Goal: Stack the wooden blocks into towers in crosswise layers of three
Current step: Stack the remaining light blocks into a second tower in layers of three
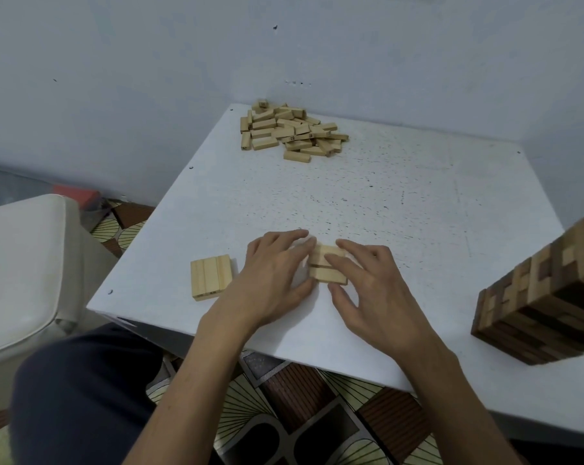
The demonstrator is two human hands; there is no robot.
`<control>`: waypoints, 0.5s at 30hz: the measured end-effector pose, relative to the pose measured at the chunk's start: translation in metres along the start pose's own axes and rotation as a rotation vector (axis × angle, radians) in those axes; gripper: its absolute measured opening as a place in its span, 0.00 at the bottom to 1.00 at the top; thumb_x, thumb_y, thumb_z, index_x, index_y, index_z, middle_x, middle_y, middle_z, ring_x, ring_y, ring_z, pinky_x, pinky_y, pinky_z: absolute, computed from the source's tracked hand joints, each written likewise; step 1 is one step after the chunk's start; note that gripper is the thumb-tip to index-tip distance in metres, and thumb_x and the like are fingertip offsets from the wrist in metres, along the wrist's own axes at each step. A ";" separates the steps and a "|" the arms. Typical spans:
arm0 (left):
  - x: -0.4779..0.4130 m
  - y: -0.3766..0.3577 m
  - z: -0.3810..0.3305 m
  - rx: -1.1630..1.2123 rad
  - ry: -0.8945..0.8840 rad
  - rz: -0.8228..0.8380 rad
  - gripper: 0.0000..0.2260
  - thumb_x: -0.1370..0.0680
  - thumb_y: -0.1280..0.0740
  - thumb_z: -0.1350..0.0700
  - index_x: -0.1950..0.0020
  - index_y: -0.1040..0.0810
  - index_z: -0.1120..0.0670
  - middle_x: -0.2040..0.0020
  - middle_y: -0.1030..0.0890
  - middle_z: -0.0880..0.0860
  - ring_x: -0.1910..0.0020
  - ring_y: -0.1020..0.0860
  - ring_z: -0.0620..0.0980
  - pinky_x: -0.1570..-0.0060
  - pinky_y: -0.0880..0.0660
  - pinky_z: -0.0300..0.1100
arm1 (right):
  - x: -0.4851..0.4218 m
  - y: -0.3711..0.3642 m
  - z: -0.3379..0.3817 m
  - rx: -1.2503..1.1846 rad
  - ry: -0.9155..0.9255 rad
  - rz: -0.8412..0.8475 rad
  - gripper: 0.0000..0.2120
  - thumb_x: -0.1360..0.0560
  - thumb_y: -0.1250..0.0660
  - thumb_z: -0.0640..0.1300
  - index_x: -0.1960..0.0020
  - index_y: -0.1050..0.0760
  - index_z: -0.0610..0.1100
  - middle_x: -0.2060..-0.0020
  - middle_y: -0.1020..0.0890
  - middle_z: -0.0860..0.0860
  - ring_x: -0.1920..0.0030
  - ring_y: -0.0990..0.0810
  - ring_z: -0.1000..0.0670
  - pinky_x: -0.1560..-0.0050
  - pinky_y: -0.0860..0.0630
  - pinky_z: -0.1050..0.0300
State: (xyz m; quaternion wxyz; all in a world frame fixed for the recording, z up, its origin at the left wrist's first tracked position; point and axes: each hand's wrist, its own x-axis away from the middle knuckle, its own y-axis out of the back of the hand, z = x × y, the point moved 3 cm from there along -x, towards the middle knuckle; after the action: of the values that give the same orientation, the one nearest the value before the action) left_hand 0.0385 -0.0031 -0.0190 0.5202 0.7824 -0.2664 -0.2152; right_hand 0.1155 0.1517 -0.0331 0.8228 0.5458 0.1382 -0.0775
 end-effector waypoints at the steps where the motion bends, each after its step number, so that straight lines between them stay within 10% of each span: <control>1: 0.001 0.002 0.000 -0.014 0.023 -0.023 0.26 0.19 0.37 0.45 0.23 0.36 0.48 0.23 0.37 0.46 0.26 0.41 0.49 0.29 0.49 0.44 | -0.001 0.001 -0.001 0.012 -0.021 0.007 0.20 0.25 0.34 0.48 0.34 0.25 0.44 0.33 0.25 0.47 0.40 0.29 0.43 0.46 0.22 0.44; 15: 0.012 -0.011 -0.007 -0.067 0.029 -0.139 0.23 0.22 0.40 0.45 0.33 0.23 0.55 0.32 0.23 0.54 0.33 0.26 0.56 0.33 0.35 0.54 | 0.003 -0.002 -0.007 0.039 -0.138 0.100 0.30 0.22 0.46 0.58 0.25 0.33 0.44 0.27 0.30 0.46 0.29 0.33 0.42 0.31 0.31 0.41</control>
State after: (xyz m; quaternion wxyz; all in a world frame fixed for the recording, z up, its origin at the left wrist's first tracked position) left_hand 0.0540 -0.0022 -0.0274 0.5335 0.7842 -0.1965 -0.2485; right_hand 0.1170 0.1570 -0.0383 0.8224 0.5614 0.0520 -0.0763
